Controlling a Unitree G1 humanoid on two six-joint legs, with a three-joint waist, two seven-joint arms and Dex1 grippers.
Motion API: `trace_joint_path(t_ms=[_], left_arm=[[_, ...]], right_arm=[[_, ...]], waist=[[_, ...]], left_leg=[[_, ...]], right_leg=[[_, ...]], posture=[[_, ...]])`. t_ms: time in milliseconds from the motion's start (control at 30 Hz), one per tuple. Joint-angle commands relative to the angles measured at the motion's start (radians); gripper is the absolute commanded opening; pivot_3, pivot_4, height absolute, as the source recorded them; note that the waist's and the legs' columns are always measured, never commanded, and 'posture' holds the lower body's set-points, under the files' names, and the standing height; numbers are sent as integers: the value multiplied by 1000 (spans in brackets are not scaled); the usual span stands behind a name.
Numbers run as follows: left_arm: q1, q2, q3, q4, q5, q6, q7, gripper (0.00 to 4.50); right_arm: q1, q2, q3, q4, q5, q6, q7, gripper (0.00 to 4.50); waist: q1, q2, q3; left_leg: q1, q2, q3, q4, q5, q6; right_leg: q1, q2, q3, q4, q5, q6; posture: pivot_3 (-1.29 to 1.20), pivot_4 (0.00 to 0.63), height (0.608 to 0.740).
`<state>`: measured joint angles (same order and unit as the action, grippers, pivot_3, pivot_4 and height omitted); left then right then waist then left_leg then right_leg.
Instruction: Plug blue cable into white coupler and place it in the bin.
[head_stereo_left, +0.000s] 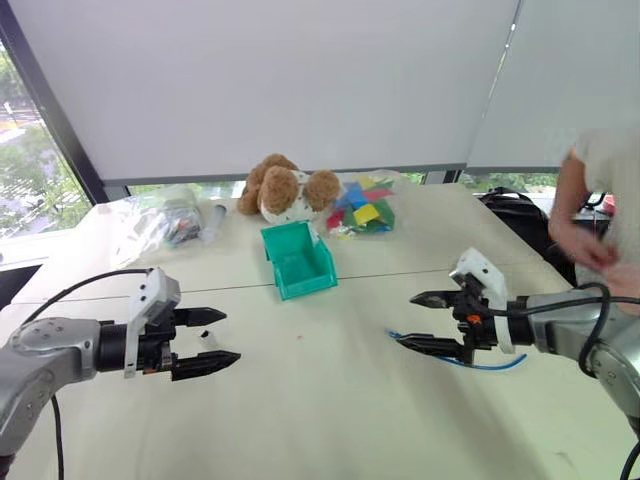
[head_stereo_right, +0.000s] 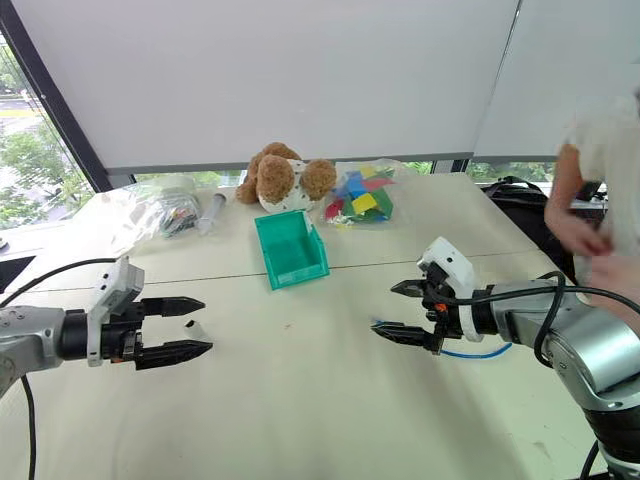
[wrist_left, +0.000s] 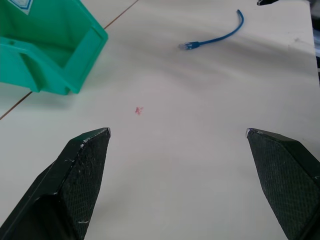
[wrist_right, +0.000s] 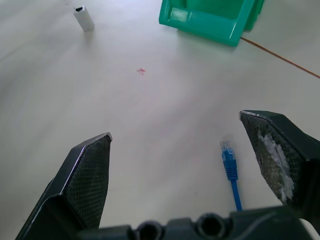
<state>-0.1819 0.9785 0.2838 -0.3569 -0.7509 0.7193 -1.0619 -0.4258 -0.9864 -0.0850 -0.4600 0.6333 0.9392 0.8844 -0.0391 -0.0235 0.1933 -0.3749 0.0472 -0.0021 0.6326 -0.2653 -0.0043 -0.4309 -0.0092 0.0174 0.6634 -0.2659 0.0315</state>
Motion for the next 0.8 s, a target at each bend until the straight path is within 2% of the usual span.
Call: trace_joint_path(t_ms=[33,333,500,667,800], left_arm=[[-30,-7,1,-5,-9,-6,7,4500],[-71,-61,-58,-20,-7,9,46,4500],[-141,-87,-109,24,11,-2,37,4500],[-188,-131,-185,75,65,-50,17,4500],[-224,-141,-194,99,74,-55,6,4500]], right_arm=[[3,-18,0,-19,-21,-34,7,4456],[80,-53,-39,-29,-49,-44,11,4456],[118,-34,-64,-23,-73,-62,-27,4456],[255,-16,-79,85,-139,-221,20,4456],[288,-12,-84,184,-165,-307,59,4456]], waist=[[1,0,0],[4,0,0],[3,0,0],[4,-1,0],[0,-1,0]], left_leg=[[0,0,0,0,0,0],[0,0,0,0,0,0],[0,0,0,1,0,0],[0,-1,0,0,0,0],[0,-1,0,1,0,0]], right_leg=[[0,0,0,0,0,0],[0,0,0,0,0,0],[1,0,0,0,0,1],[1,0,0,0,0,2],[1,0,0,0,0,1]], posture=[[0,150,740],[0,150,740],[0,150,740],[0,150,740],[0,150,740]])
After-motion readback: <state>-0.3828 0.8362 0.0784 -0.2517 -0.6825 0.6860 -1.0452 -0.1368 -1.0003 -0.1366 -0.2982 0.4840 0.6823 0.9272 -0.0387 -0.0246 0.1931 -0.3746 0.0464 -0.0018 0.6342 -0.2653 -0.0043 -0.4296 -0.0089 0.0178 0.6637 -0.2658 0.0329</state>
